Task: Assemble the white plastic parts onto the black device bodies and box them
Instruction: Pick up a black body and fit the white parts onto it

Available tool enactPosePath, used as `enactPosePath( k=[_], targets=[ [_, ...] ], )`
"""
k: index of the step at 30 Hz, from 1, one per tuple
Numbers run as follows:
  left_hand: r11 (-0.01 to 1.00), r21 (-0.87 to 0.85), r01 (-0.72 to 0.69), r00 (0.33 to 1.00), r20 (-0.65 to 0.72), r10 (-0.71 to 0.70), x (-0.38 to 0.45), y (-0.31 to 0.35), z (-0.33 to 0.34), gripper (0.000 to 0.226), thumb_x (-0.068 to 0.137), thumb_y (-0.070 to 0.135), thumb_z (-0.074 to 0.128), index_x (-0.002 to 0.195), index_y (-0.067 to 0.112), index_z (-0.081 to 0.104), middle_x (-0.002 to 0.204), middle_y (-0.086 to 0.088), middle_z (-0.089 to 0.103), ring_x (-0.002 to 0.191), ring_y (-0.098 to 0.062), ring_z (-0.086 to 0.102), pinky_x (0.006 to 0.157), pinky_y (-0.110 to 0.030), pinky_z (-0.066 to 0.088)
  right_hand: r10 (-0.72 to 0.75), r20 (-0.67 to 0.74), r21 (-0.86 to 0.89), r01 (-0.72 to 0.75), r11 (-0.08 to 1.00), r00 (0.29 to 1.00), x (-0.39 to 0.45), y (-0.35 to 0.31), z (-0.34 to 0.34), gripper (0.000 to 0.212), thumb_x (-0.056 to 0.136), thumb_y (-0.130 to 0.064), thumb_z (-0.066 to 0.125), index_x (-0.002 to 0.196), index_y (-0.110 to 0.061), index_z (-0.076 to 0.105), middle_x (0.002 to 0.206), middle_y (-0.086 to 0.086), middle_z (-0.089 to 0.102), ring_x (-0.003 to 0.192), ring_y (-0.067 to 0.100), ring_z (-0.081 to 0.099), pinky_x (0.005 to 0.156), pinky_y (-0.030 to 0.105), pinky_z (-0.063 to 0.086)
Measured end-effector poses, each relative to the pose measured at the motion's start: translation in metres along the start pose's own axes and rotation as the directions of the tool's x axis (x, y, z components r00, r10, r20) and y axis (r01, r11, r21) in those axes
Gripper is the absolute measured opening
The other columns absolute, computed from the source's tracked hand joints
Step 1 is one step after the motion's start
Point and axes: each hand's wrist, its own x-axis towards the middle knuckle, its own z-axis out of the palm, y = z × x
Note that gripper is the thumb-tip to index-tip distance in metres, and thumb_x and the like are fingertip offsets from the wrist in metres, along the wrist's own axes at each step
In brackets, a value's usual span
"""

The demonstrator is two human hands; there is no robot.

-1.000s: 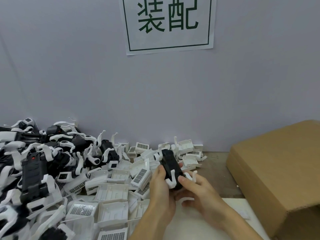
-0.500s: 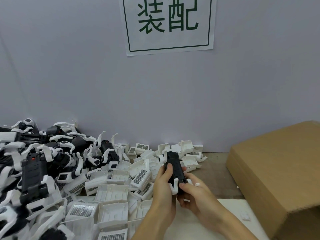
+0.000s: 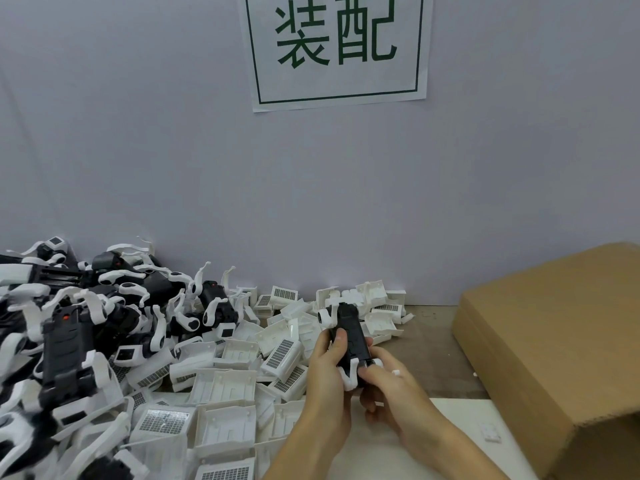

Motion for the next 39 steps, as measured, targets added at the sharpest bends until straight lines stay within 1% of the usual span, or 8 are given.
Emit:
enactPosePath(
  k=[5, 13, 24, 26, 30, 34, 37, 39],
  targets=[
    [1.000, 0.004, -0.022, 1.000, 0.007, 0.022, 0.001, 0.000, -0.001, 0.020, 0.103, 0.024, 0.050, 0.111, 0.016, 0.067, 0.093, -0.012, 0.074, 0.067, -0.029, 0.063, 0.053, -0.030, 0.039, 0.024, 0.016, 0.059, -0.025, 0.998, 1.000, 0.000, -0.002, 0.002, 0.031, 0.096, -0.004, 0.051, 0.116, -0.024, 0.065, 0.069, 0.000, 0.059, 0.052, 0.012, 0.046, 0.050, 0.027, 0.037],
    [1.000, 0.002, -0.025, 1.000, -0.006, 0.025, 0.000, 0.001, -0.001, 0.022, 0.103, 0.025, 0.049, 0.114, 0.015, 0.066, 0.092, -0.014, 0.074, 0.066, -0.030, 0.062, 0.049, -0.030, 0.040, 0.021, 0.097, 0.048, -0.026, 0.999, 0.995, 0.000, -0.002, -0.002, 0.046, 0.063, -0.019, 0.055, 0.107, -0.022, 0.069, 0.069, 0.000, 0.056, 0.054, 0.013, 0.045, 0.049, 0.028, 0.037],
    [0.999, 0.024, -0.038, 0.999, -0.005, 0.038, 0.000, 0.000, -0.001, 0.027, 0.101, 0.028, 0.053, 0.117, 0.011, 0.065, 0.094, -0.012, 0.074, 0.080, -0.033, 0.063, 0.054, -0.031, 0.045, 0.038, 0.053, -0.001, -0.038, 0.999, 0.998, -0.003, -0.004, -0.001, 0.032, 0.096, -0.008, 0.050, 0.108, -0.031, 0.070, 0.073, 0.003, 0.054, 0.056, 0.013, 0.045, 0.052, 0.029, 0.037],
    [0.999, -0.043, 0.012, 1.000, -0.027, -0.013, 0.000, 0.001, 0.000, 0.036, 0.102, 0.030, 0.050, 0.123, 0.004, 0.063, 0.097, -0.016, 0.071, 0.080, -0.034, 0.062, 0.055, -0.031, 0.045, 0.032, 0.087, 0.019, -0.033, 0.999, 0.996, -0.006, -0.008, -0.001, 0.026, 0.088, -0.013, 0.057, 0.106, -0.025, 0.070, 0.079, 0.006, 0.057, 0.059, 0.015, 0.048, 0.054, 0.029, 0.038],
    [0.997, -0.080, 0.019, 0.998, -0.060, -0.024, -0.002, 0.002, 0.002, 0.037, 0.104, 0.028, 0.045, 0.123, 0.001, 0.063, 0.092, -0.016, 0.073, 0.067, -0.026, 0.066, 0.054, -0.029, 0.049, 0.046, 0.151, 0.094, -0.060, 0.994, 0.988, -0.007, -0.011, -0.005, 0.057, 0.062, -0.009, 0.044, 0.115, -0.010, 0.067, 0.089, 0.012, 0.069, 0.074, 0.022, 0.061, 0.057, 0.030, 0.044],
    [0.994, -0.098, -0.041, 0.993, -0.117, 0.030, 0.007, 0.001, -0.002, 0.032, 0.100, 0.017, 0.057, 0.124, -0.003, 0.057, 0.101, -0.022, 0.065, 0.086, -0.033, 0.063, 0.075, -0.044, 0.052, 0.084, -0.135, -0.005, -0.085, 0.996, 0.987, 0.004, -0.008, -0.014, 0.055, 0.084, 0.019, 0.032, 0.115, -0.014, 0.064, 0.098, 0.011, 0.078, 0.087, 0.032, 0.074, 0.068, 0.040, 0.055],
    [0.987, -0.163, -0.016, 0.998, -0.070, 0.004, 0.007, 0.001, -0.001, 0.041, 0.086, 0.012, 0.070, 0.120, -0.009, 0.061, 0.098, -0.023, 0.069, 0.077, -0.033, 0.068, 0.064, -0.039, 0.057, -0.044, -0.386, -0.181, -0.029, 0.983, 0.921, 0.011, -0.004, -0.027, 0.044, 0.090, 0.015, 0.039, 0.113, -0.013, 0.064, 0.096, 0.008, 0.075, 0.083, 0.033, 0.070, 0.080, 0.054, 0.056],
    [0.978, -0.205, 0.039, 0.999, 0.004, -0.039, 0.003, 0.003, 0.002, 0.044, 0.074, 0.017, 0.075, 0.111, -0.007, 0.068, 0.091, -0.020, 0.072, 0.066, -0.028, 0.070, 0.050, -0.031, 0.054, -0.144, -0.472, -0.300, -0.005, 0.954, 0.870, 0.015, -0.004, -0.034, 0.037, 0.093, 0.009, 0.045, 0.113, -0.014, 0.065, 0.096, 0.006, 0.072, 0.078, 0.027, 0.068, 0.071, 0.047, 0.056]
  ],
)
